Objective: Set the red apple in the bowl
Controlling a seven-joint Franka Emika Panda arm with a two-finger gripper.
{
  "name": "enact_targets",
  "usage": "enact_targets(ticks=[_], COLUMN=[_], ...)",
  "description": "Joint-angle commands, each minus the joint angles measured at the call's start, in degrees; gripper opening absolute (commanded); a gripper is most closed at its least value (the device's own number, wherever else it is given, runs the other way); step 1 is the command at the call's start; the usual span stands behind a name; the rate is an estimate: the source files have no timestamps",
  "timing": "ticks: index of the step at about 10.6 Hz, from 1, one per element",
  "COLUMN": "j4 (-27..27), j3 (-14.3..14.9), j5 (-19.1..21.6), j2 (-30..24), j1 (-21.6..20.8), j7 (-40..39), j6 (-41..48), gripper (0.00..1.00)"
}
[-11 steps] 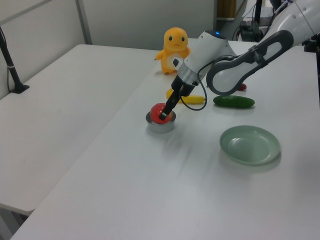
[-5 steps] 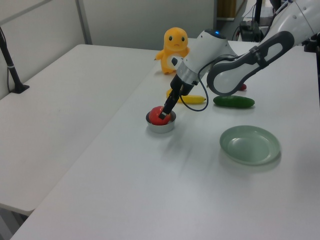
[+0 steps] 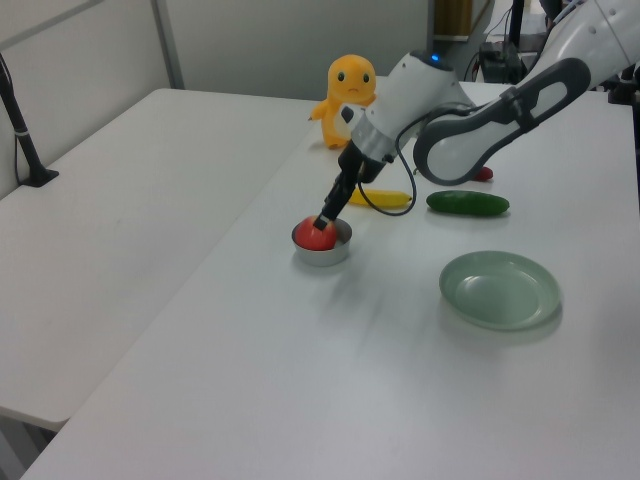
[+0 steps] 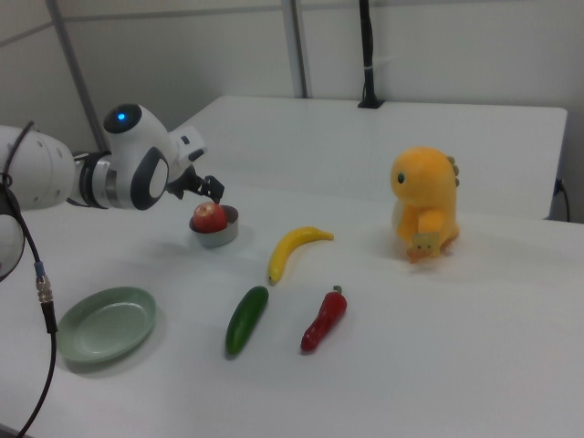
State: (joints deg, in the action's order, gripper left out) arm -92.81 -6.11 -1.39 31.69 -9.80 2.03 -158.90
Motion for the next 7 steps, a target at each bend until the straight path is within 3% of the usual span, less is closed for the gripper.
enact_targets(ticks=[1,7], j4=[-1.76,-1.84], j3=[0.22,1.09], j5=[-0.45,0.16], j2=[-6.44,-21.91], j1=[0.83,3.46], j7=[0.69,0.78], j6=[5.92,34.92], gripper=[1.0,1.0])
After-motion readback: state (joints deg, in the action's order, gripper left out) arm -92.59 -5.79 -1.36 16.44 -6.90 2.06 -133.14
